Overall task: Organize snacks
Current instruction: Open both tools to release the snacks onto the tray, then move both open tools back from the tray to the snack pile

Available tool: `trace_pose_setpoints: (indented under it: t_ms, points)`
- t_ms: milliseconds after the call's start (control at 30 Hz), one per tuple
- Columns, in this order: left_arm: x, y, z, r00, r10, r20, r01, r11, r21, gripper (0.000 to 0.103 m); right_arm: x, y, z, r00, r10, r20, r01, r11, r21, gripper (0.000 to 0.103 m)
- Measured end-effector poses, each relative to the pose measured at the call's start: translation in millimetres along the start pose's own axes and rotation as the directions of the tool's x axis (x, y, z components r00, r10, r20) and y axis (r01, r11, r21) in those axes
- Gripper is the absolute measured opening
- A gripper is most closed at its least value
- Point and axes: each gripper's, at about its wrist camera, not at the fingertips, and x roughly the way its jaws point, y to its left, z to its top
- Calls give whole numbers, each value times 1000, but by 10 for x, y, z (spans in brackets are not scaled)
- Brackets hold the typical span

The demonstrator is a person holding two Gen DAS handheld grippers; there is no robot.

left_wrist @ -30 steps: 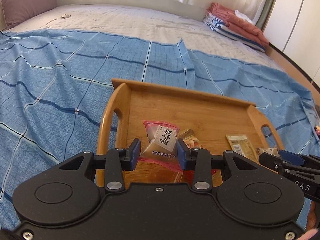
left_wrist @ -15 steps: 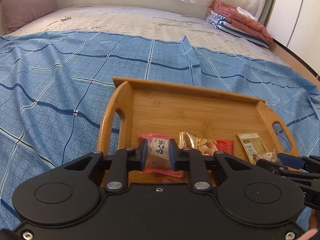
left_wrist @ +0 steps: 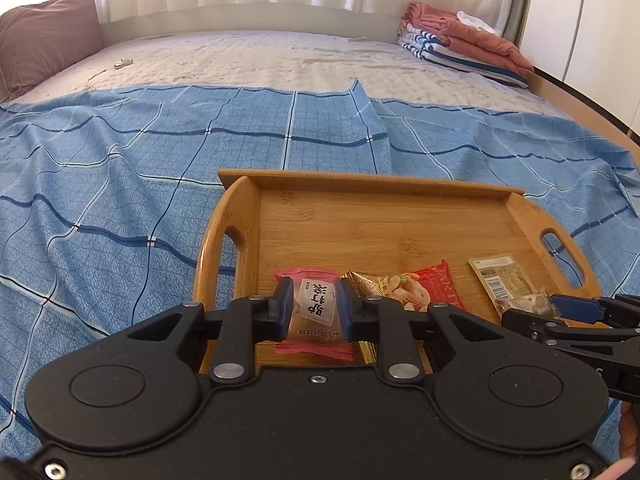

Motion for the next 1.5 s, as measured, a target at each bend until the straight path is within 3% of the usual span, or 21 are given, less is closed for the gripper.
trace_pose_setpoints:
  t_ms: [67,300,400,700,1000,1500]
  points:
    - [-45,-6,-8,1000,1,9,-1,1000,9,36,-42,-14,-1,1000,6,14,-6,1000,9,74]
    - [-333,-23,-53,997,-8,80,4,999,43,82,-272,-27,-29,998,6,65,-6,1000,9,85]
    - [-490,-21,-100,994,-33,106,28,998,53,87,-406,-13,-75,996,3,91,-3,1000,-2,89]
    - [-1023,-36,-390,984,-90,154,73,991,110,95,-837,74,-354,988,23,153,-15,998,-54,94]
    - [-1489,-40,-880,970,-149,190,125,983,135,98,-1245,227,-799,978,53,201,-30,993,-118,99]
    - [-1847,-33,-1675,976,-151,159,119,974,195,99,-1673,393,-1613,972,40,230,6,980,-197,102]
